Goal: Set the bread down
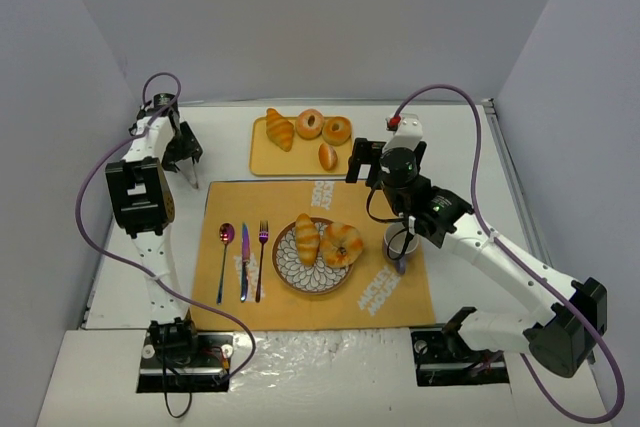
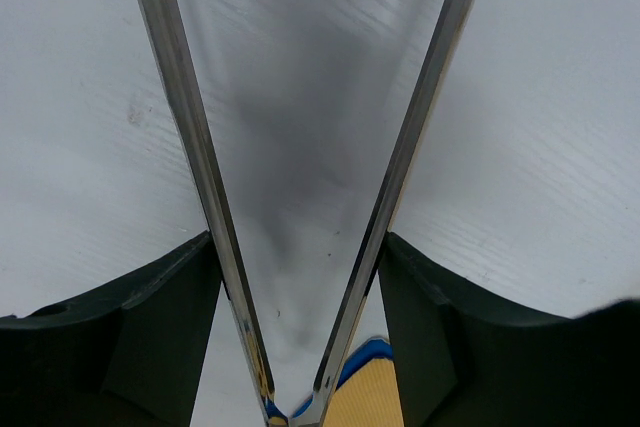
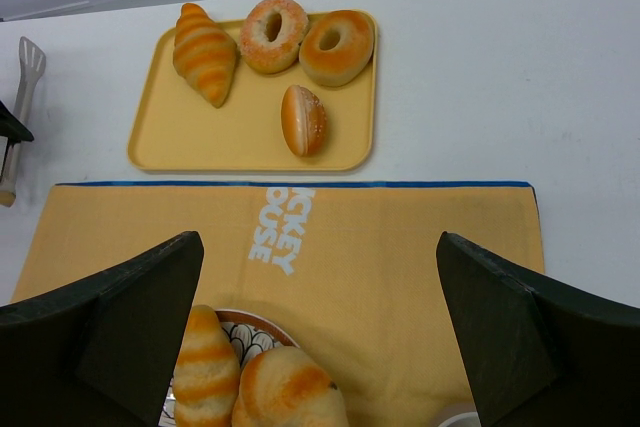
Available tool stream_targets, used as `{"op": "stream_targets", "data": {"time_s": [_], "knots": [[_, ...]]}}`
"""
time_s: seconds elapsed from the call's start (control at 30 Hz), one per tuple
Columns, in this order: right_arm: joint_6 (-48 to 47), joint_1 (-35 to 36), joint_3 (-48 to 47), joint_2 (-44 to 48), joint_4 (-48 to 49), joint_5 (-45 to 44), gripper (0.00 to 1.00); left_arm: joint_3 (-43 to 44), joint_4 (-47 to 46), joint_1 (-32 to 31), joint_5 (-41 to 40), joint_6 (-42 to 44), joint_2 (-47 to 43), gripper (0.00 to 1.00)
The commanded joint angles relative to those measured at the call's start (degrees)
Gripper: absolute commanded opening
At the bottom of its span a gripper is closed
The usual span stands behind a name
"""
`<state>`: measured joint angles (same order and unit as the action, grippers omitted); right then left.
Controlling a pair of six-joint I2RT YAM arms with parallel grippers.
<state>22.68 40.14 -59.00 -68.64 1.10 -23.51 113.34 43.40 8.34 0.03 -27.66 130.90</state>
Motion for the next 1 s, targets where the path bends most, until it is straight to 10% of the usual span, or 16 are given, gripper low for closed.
{"op": "stream_targets", "data": {"time_s": [0.0,0.97], "knots": [[0.52,-0.33,0.10,0.25,3.90,-0.48,1.00,3.81,0.90,0.54,-0.14,0.16,-0.92,0.62],[1.31,-0.33,1.34,1.41,3.82,-0.40,1.00,0.69,1.88,0.27,-0.21,0.24,-8.76,0.79]]}}
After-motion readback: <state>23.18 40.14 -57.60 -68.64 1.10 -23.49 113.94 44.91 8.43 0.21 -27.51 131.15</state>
